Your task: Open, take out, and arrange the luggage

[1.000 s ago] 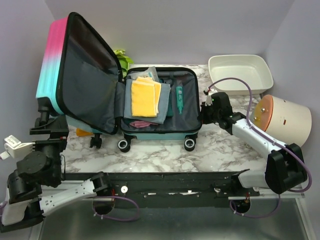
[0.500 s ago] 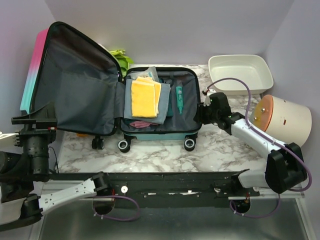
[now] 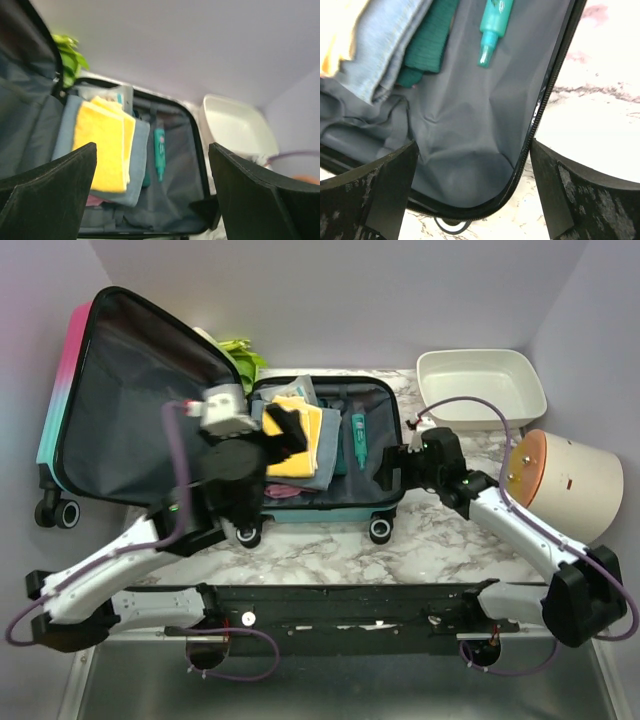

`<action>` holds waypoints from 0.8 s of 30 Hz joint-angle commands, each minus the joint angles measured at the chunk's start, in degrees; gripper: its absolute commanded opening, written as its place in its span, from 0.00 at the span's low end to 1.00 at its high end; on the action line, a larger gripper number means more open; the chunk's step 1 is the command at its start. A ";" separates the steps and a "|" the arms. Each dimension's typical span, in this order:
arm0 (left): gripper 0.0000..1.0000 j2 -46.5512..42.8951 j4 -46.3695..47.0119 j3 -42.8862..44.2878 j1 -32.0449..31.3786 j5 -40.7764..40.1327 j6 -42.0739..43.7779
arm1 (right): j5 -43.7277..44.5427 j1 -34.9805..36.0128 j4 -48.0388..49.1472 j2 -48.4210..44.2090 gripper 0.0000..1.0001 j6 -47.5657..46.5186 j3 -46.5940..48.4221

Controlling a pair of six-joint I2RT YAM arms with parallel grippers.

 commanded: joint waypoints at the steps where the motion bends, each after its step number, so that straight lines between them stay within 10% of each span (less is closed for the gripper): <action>1: 0.99 12.31 -3.15 -0.10 2.86 20.61 -3.11 | 5.94 1.07 2.95 -7.55 1.00 0.79 0.29; 8: 0.99 19.74 -0.35 -4.22 10.43 32.17 -7.17 | 16.95 0.90 4.80 -15.38 1.00 2.73 -2.52; 18: 0.99 7.96 -2.90 -24.25 15.87 24.19 -17.54 | -13.27 0.99 15.49 -14.42 1.00 4.92 -6.39; 24: 0.98 9.71 4.92 -28.40 32.57 44.12 -16.59 | -16.27 0.99 23.07 -13.37 1.00 8.88 -9.65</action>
